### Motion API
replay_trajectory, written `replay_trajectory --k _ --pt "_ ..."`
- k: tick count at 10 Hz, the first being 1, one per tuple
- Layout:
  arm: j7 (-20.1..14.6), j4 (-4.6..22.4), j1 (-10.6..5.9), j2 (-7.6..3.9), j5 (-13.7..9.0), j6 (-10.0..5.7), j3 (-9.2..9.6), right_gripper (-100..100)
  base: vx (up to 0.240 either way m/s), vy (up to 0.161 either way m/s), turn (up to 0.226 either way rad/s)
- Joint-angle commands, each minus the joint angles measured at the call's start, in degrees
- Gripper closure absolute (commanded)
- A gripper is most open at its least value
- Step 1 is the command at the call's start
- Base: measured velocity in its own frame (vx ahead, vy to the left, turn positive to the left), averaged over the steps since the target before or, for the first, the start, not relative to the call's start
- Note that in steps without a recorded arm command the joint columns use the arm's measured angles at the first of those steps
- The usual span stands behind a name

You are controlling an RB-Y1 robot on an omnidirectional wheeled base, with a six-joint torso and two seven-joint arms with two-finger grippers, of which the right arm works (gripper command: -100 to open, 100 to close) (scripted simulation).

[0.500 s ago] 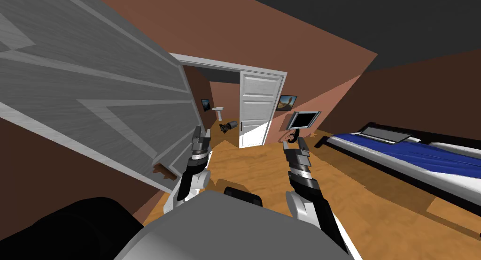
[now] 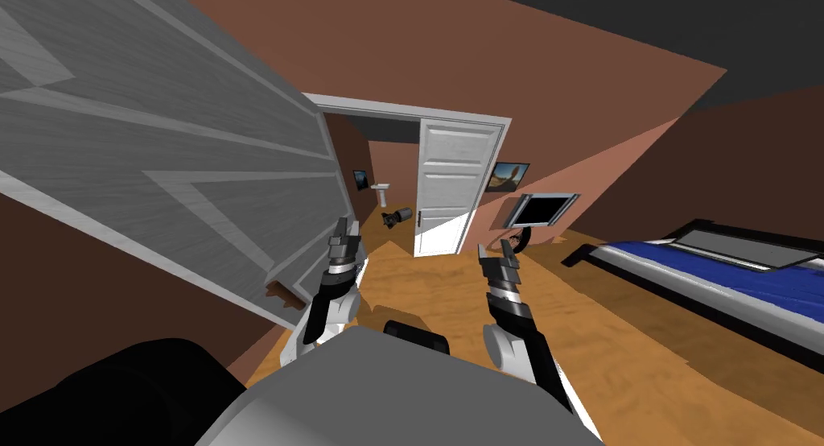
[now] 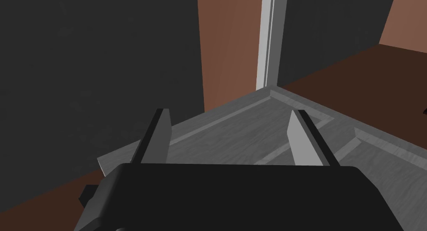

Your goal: Pull the door open

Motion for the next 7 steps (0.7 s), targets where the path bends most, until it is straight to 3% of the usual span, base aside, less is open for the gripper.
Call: replay_trajectory --k 1,7 --pt "-1.80 2.34 -0.65 -0.35 -1.52 -0.98 0.40 -100 0.102 0.008 0.153" --pt "-7.84 10.40 -3.19 -1.53 -7.05 -3.99 1.66 -100 0.086 0.005 0.126"
